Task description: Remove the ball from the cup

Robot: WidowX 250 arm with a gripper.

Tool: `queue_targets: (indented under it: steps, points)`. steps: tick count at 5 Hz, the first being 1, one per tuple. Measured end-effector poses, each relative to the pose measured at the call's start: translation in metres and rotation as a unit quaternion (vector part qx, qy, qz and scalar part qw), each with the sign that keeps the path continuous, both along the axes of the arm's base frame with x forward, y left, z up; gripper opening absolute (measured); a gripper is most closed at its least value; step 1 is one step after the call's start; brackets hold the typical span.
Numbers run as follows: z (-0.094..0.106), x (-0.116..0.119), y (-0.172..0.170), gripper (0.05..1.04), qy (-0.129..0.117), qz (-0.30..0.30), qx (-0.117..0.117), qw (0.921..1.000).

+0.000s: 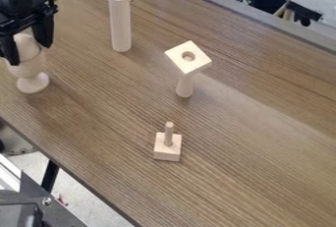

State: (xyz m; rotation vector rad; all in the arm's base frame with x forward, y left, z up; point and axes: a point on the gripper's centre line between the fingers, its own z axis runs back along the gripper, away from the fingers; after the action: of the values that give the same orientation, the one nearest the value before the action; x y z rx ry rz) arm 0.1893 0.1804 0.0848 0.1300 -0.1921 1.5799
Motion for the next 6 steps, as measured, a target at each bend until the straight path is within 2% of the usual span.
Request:
queue_targets:
  steps: [2,3,4,5,6]
  points:
    - [0.0,0.0,0.001,0.695,-0.009,0.0,-0.003,1.0]
    - [0.015,0.001,0.001,0.695,-0.024,0.007,0.0,0.9997]
    - [0.045,0.005,0.006,0.695,-0.052,0.01,0.023,0.9983]
    - [0.059,0.006,0.006,0.695,-0.066,0.009,0.03,0.9973]
    - [0.058,0.004,0.004,0.695,-0.063,0.008,0.019,0.9978]
